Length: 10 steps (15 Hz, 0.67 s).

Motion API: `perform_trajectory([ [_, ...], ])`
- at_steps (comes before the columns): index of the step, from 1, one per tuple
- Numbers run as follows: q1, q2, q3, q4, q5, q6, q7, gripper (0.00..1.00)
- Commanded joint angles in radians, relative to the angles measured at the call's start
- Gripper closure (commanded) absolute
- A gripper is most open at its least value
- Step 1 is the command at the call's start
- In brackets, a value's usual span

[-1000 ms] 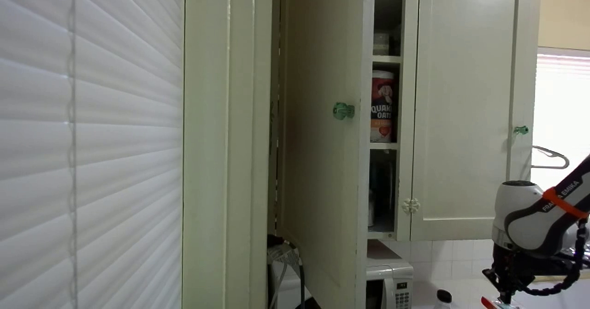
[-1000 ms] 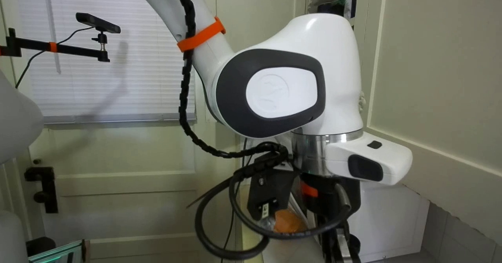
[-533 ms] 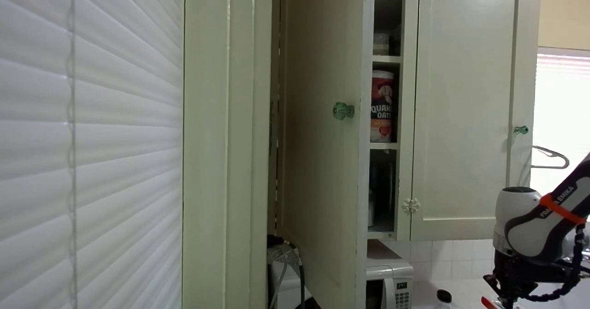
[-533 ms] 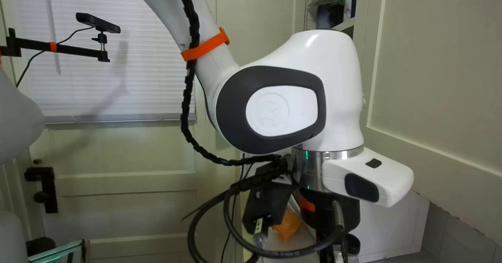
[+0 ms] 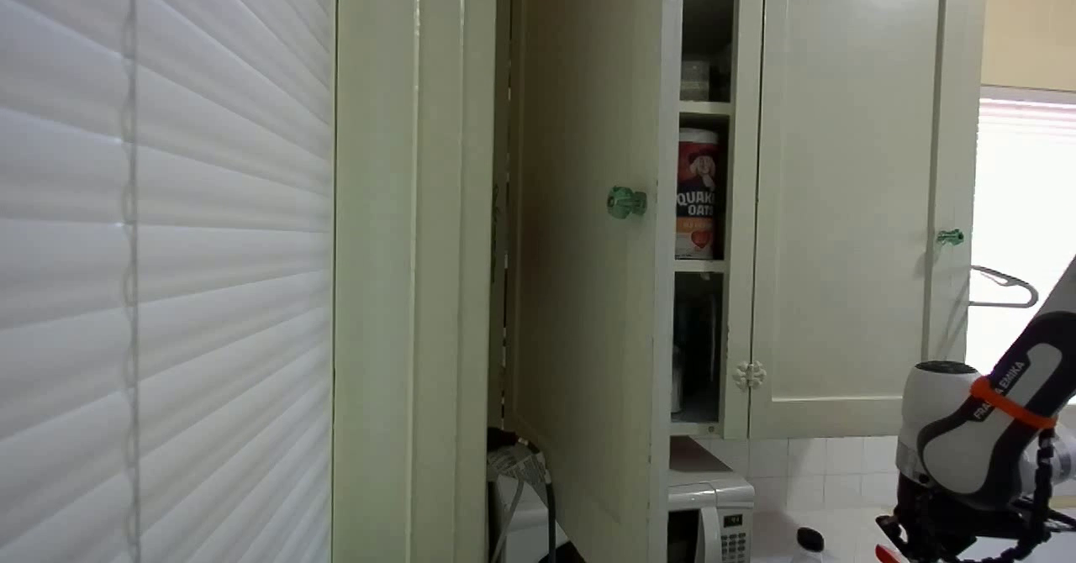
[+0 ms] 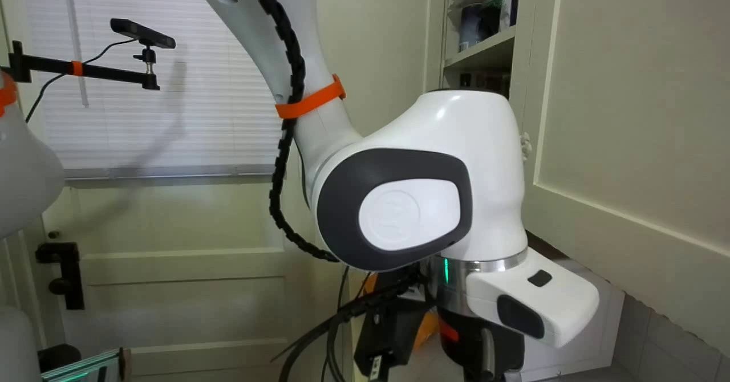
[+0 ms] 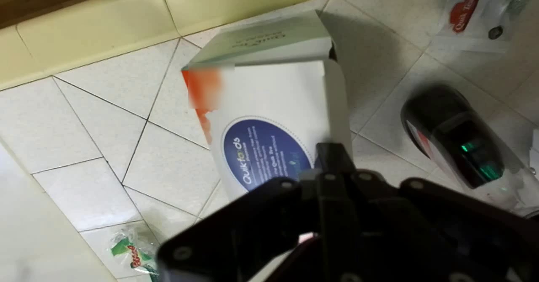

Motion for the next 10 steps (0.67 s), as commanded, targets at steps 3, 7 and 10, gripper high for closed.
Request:
perform_trajectory([
  [3,0.035,0.045,-0.016,-0.002,0.036,0.055,-0.001,1.00],
  [7,0.054,0.051,-0.018,0.000,0.050,0.066,-0.007,1.00],
  [10,0.064,0.055,-0.023,0.002,0.039,0.062,-0.001,1.00],
])
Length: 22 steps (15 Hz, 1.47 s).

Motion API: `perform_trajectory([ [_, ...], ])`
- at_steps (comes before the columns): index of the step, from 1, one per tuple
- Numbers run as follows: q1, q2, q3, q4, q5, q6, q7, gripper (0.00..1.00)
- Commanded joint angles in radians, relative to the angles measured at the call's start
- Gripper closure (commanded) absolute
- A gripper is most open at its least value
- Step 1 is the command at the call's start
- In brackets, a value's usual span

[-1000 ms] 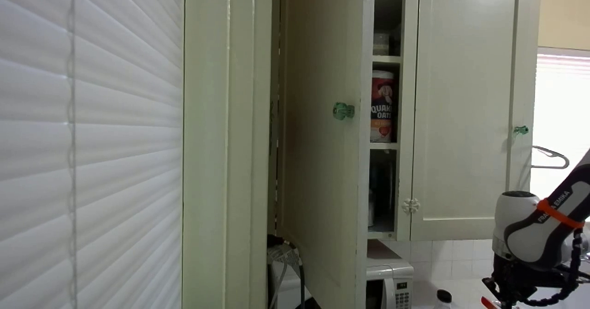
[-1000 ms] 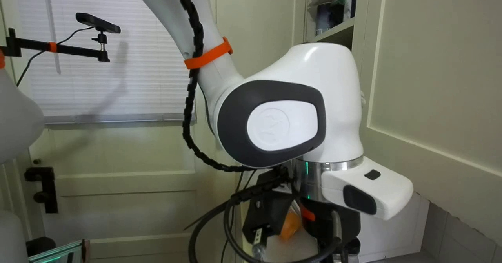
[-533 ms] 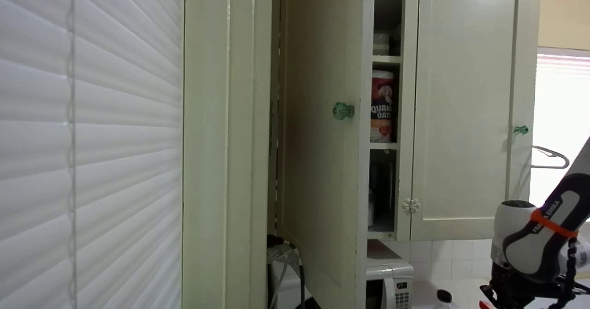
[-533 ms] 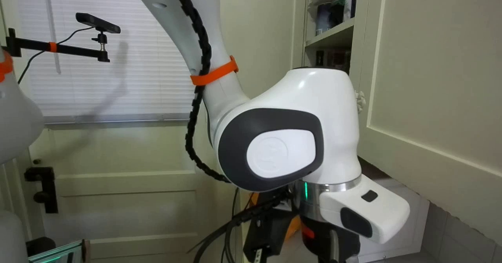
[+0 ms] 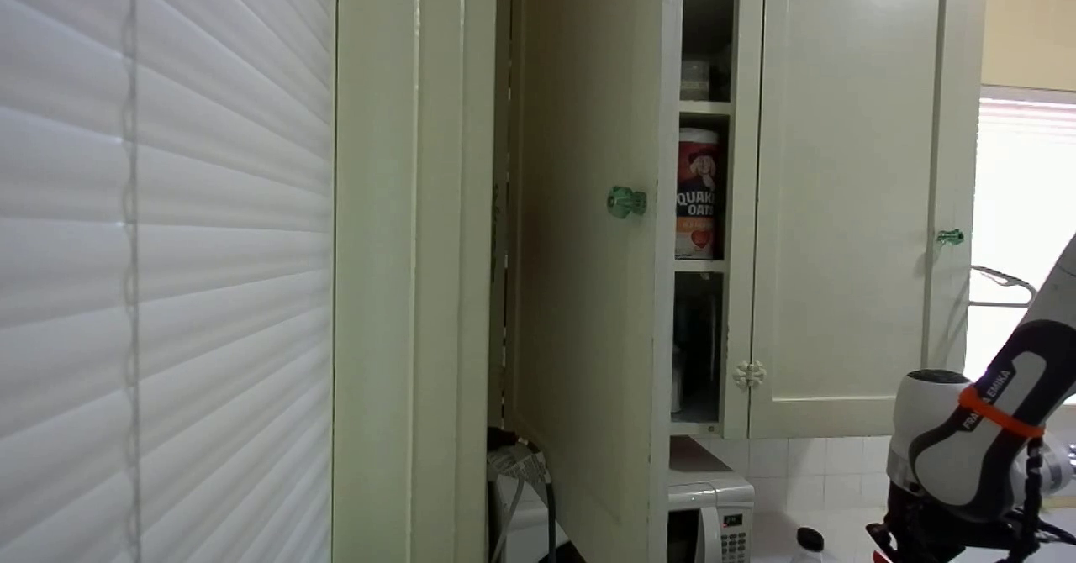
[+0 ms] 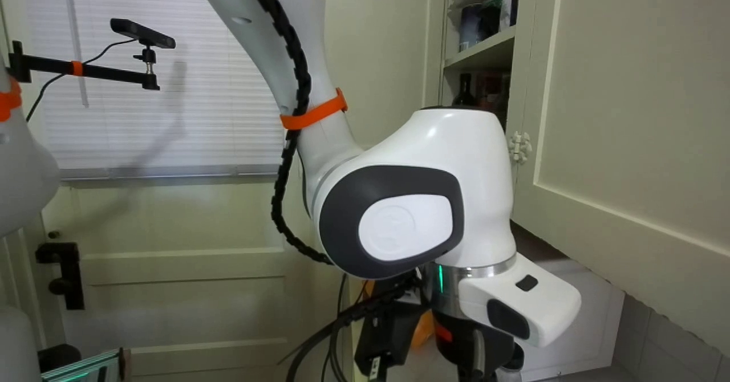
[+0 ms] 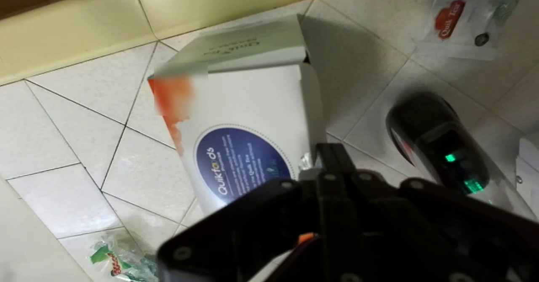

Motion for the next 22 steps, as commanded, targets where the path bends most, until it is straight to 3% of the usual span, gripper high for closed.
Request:
perform_trajectory([
  [1,0.023,0.016,-0.019,0.001,0.009,0.018,-0.003,1.00],
  [11,0.040,0.033,-0.058,0.010,-0.051,0.002,0.026,1.00],
  [22,0.068,0.098,-0.073,0.024,-0.016,0.009,0.000,1.00],
])
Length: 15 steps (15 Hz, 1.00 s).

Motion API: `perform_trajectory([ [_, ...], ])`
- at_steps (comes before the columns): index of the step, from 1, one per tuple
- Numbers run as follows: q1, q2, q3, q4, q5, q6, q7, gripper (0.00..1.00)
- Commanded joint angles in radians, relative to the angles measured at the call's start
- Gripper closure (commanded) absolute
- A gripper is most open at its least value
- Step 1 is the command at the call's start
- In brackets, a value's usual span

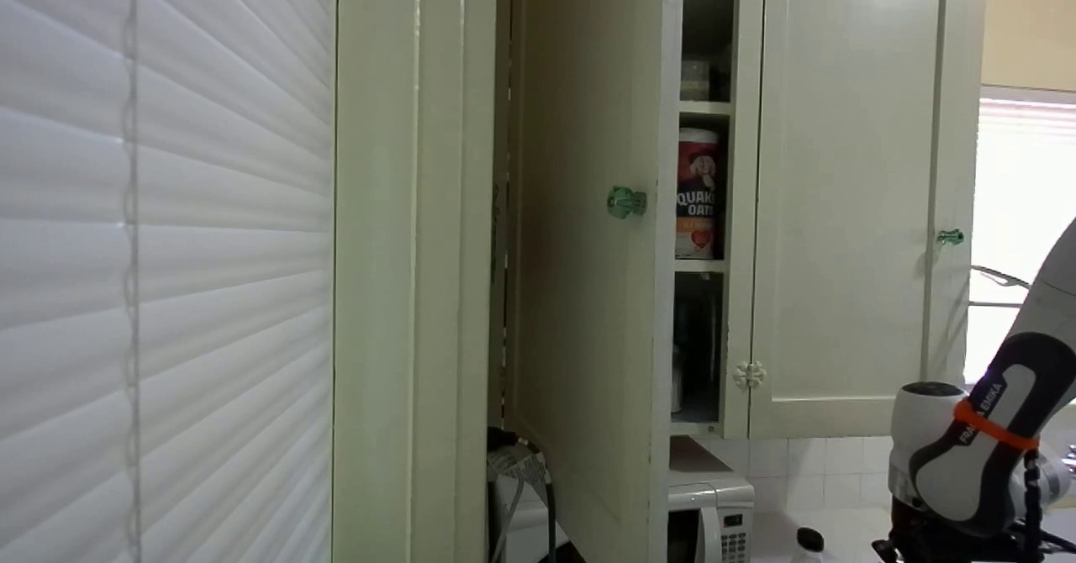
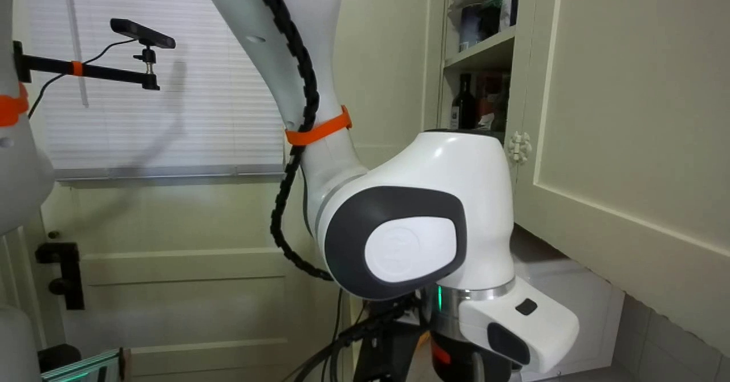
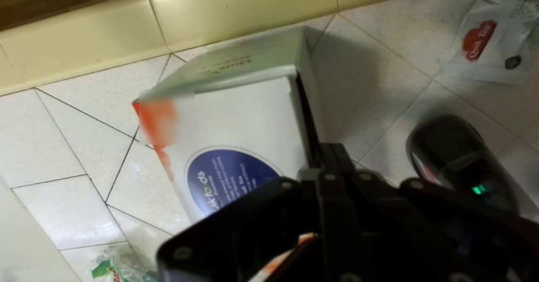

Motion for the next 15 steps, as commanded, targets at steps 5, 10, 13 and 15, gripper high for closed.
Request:
perform_trajectory([
  [5,0.041,0.073,-0.035,0.022,0.007,0.014,0.003,1.00],
  [10,0.061,0.045,-0.046,0.013,-0.005,0.025,0.008,1.00],
  [13,0.061,0.035,-0.037,0.004,0.012,0.040,-0.012,1.00],
  [15,0.066,0.032,-0.039,0.003,0.010,0.046,-0.011,1.00],
])
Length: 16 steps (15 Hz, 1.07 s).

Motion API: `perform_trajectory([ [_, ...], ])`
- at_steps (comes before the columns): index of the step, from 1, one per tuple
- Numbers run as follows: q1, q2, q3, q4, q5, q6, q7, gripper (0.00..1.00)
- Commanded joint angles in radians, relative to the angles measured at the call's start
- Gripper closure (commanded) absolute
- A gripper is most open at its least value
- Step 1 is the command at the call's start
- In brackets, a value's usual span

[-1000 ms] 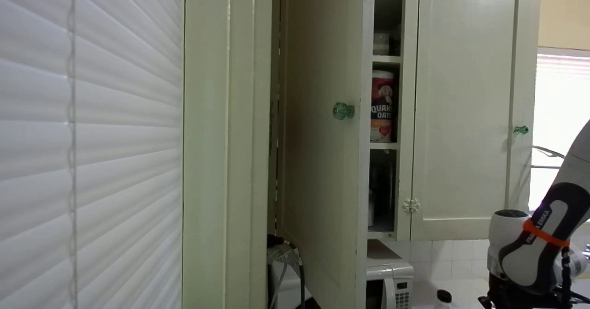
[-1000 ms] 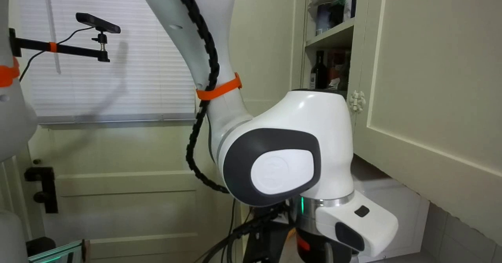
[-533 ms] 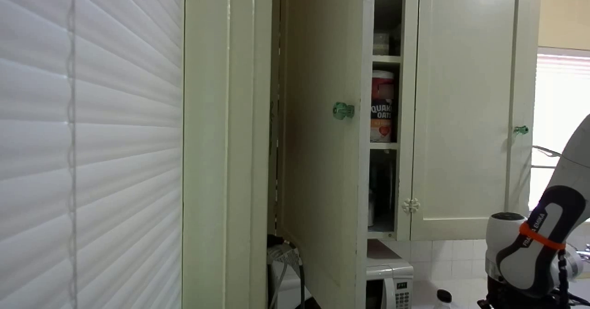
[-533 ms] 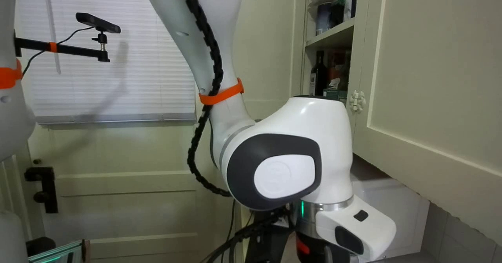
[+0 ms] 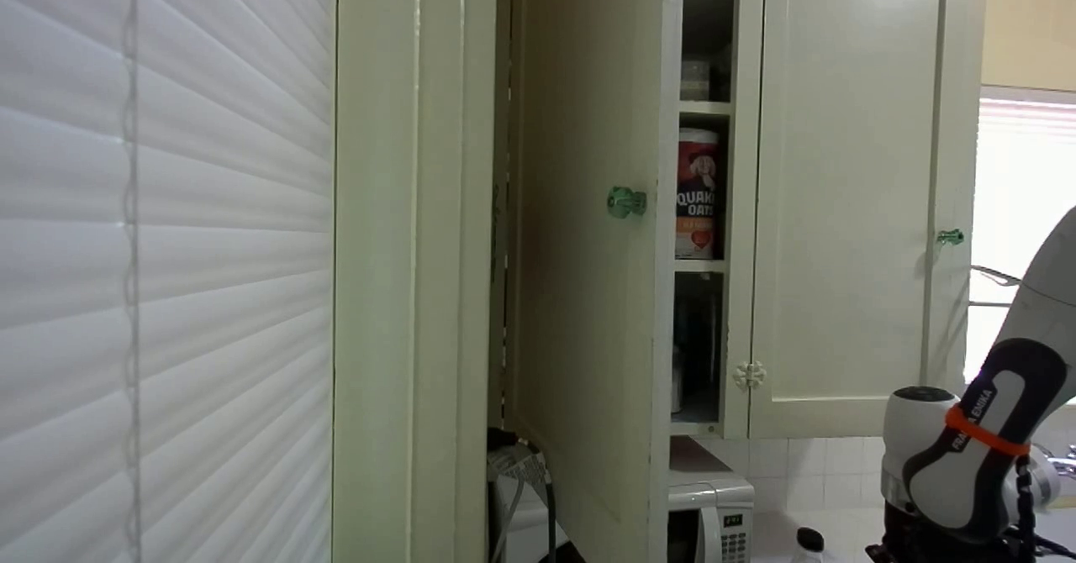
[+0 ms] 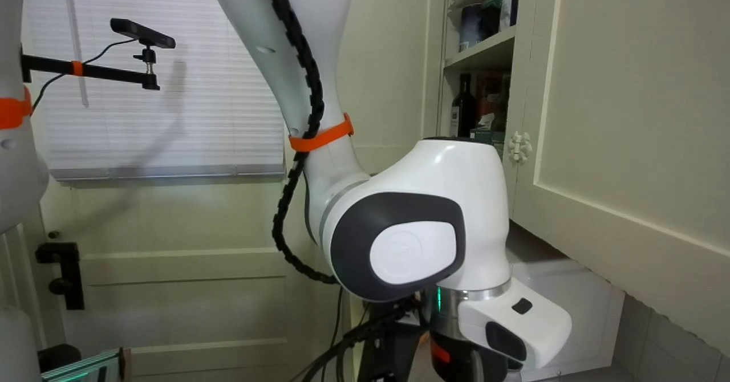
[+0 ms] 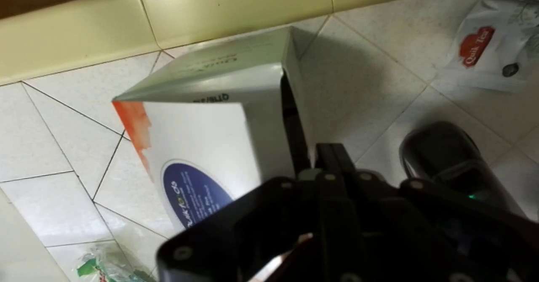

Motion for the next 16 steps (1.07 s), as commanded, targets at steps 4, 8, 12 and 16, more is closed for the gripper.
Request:
perform_trajectory([
  [4,0.022,0.001,-0.017,-0.009,0.004,0.041,-0.008,1.00],
  [8,0.025,-0.028,-0.013,-0.018,0.011,0.052,-0.016,1.00],
  [12,0.048,-0.141,-0.029,-0.039,-0.049,-0.032,0.000,1.00],
  [16,0.006,-0.295,0.048,-0.054,0.009,-0.212,-0.096,0.74],
])
